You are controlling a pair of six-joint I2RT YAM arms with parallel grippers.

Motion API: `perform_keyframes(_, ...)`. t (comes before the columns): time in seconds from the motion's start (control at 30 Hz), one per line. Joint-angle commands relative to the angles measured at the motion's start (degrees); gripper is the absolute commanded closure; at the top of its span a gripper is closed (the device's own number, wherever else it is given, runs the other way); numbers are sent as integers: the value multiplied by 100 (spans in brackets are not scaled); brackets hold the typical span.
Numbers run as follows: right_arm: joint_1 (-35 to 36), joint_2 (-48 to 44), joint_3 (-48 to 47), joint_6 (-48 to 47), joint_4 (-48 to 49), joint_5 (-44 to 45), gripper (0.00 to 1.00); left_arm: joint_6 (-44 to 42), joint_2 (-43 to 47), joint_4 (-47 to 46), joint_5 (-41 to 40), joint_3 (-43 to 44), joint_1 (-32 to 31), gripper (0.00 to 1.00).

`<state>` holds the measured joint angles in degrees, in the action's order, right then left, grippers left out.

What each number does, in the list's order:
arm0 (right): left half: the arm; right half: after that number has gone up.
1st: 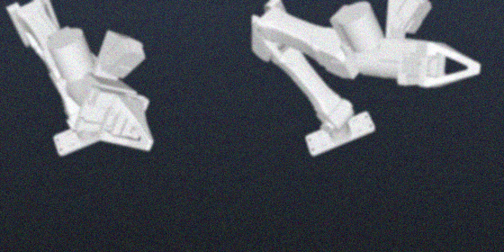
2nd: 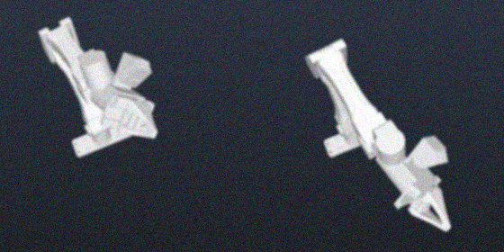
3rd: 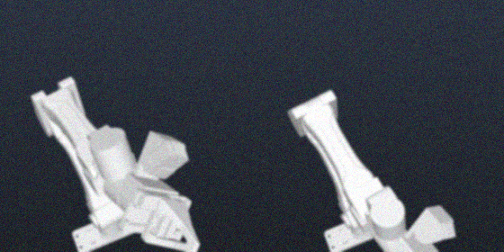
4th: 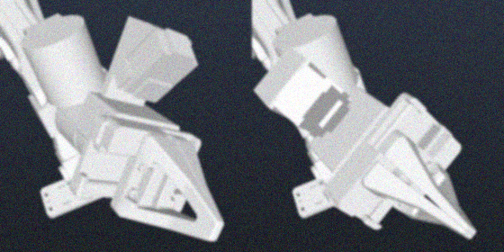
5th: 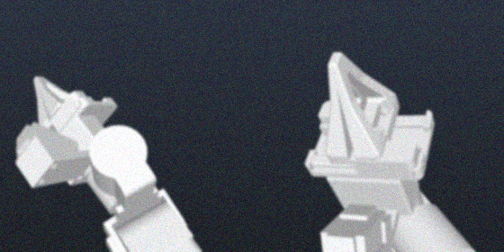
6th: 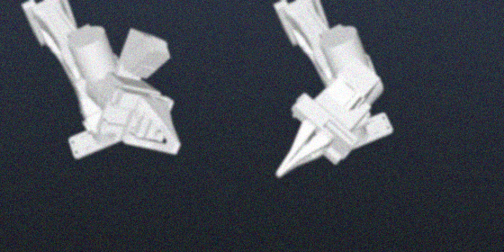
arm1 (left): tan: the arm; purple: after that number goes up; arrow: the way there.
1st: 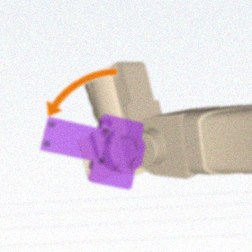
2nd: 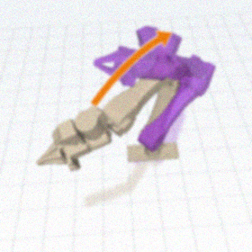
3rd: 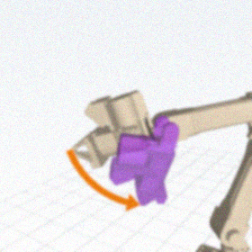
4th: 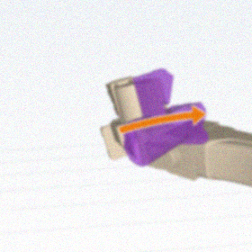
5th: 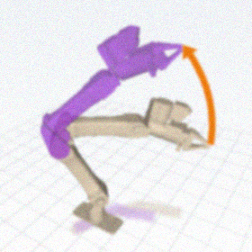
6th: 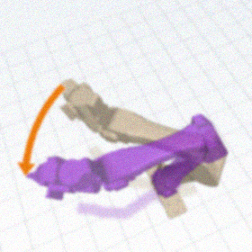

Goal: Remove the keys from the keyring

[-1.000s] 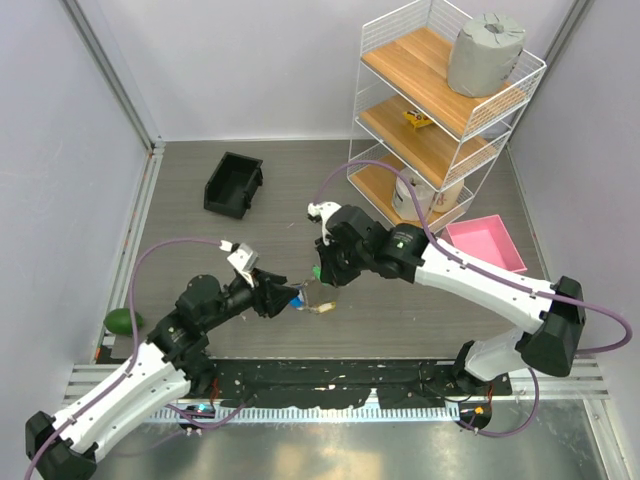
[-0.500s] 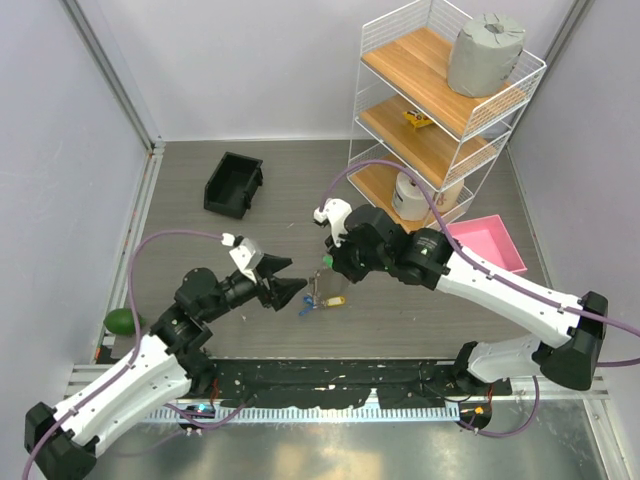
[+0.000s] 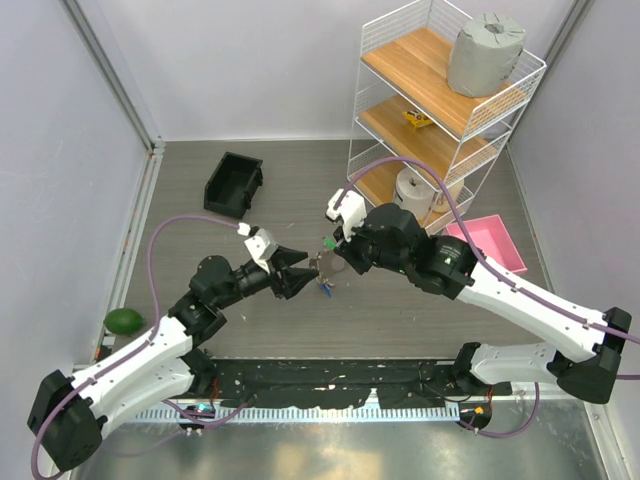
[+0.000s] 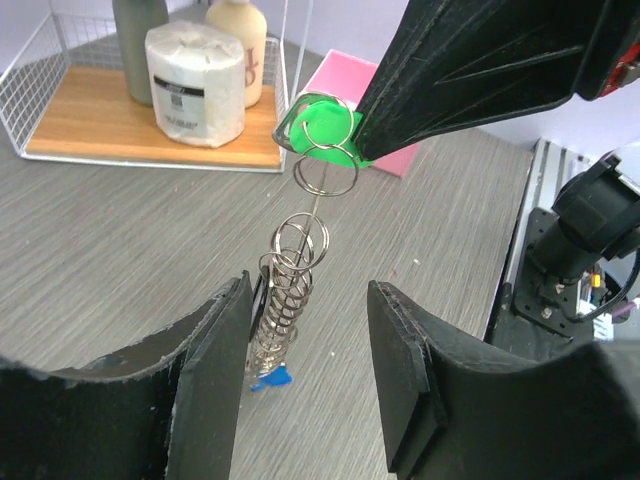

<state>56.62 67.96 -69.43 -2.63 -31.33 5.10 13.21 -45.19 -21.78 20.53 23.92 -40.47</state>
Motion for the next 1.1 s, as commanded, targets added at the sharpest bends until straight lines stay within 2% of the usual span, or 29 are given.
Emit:
perform_keyframes(0.0,-2,-284,-62,-158,646,201,95,41,19,-985,284,166,21,48)
perform_keyframes(0.1,-11,-205,-202,-124,514,211,95,-20,150,-1144,328,113,21,55)
perform_keyframes(0.3,-2,-249,-202,0,602,105,95,-433,177,-1697,-32,-133,21,55)
perform_keyframes(0.47,-2,-257,-273,44,549,79,95,-118,-95,-1593,-163,139,21,57)
perform_keyframes(0.63,-2,-301,-308,52,549,87,95,304,-472,-1400,-779,402,13,58)
perform_keyframes(0.9,-2,-389,-282,53,558,8,95,621,-991,-1312,-323,841,39,66)
perform_keyframes(1.07,-2,-389,-282,44,549,87,95,709,-1168,-1127,327,1080,48,73)
